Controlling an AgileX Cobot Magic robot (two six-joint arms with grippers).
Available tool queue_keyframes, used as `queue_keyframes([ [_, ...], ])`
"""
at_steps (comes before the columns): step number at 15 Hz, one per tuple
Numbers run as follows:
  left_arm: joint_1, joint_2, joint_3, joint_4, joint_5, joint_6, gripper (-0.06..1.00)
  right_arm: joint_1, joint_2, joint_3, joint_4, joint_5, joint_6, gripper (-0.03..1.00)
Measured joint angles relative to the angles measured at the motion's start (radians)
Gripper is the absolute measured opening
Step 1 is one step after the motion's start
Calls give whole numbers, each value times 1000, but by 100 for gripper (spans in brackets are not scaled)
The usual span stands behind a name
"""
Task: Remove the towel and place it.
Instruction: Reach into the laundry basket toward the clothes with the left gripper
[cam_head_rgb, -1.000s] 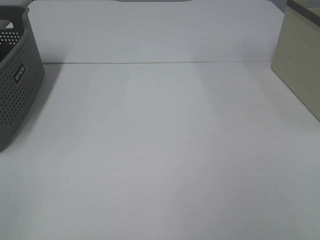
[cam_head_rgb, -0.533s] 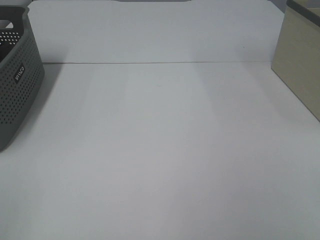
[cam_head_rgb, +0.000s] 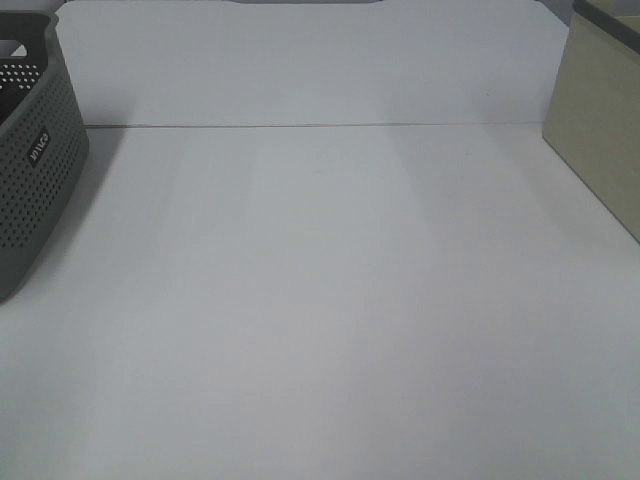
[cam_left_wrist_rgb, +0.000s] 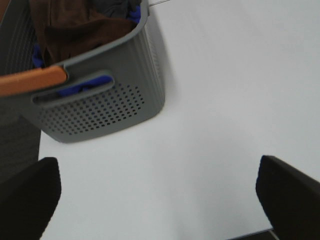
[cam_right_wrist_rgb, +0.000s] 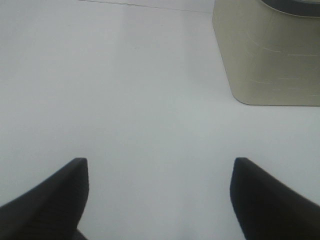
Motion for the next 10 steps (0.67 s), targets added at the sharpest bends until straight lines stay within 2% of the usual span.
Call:
queue_keyframes([
  [4,0,334,-268,11,87,280,99,0,0,0,0,0,0,75],
  [7,0,708,-504,94,97,419,99,0,0,0,0,0,0,75],
  [10,0,1001,-688,173,97,497,99,0,0,0,0,0,0,75],
])
